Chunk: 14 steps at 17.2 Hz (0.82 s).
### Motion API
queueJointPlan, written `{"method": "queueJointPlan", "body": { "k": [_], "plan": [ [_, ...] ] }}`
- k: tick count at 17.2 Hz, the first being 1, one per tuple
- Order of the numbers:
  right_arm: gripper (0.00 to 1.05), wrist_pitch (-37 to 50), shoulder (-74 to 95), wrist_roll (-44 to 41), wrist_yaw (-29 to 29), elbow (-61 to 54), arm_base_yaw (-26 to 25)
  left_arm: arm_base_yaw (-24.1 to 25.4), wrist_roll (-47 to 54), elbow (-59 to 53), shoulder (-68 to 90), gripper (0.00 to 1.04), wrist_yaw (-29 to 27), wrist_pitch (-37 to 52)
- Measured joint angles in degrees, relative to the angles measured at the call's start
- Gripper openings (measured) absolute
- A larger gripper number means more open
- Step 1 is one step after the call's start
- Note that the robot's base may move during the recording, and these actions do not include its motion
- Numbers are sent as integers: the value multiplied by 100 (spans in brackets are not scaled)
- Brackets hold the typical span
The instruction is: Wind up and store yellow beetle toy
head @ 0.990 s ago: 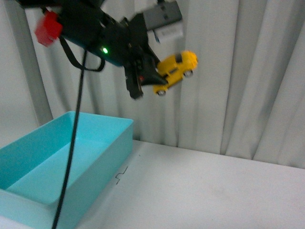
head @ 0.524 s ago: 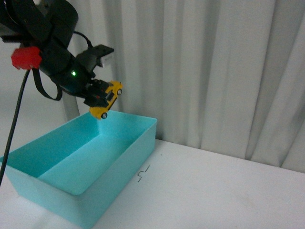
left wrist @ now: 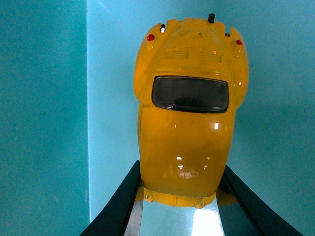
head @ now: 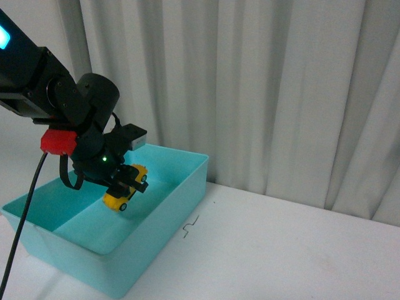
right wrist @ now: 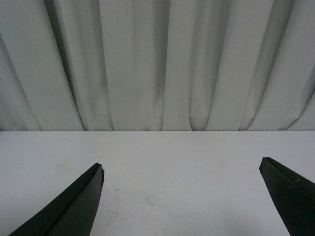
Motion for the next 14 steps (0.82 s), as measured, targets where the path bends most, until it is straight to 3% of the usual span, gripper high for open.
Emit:
{"method": "queueJointPlan", "body": {
  "k": [5,6,12,14],
  "plan": [
    [98,2,0,0,0,0,0,13,-68,-13,275,36,13,39],
    [98,2,0,0,0,0,0,11,-63,-39,304,42,57,2],
    [98,0,0,2,0,0,0,61,-131,-181,101,100,459,376],
    [98,2,0,0,0,0,0,170,-219,-627,-809,98,833,903]
  ]
}}
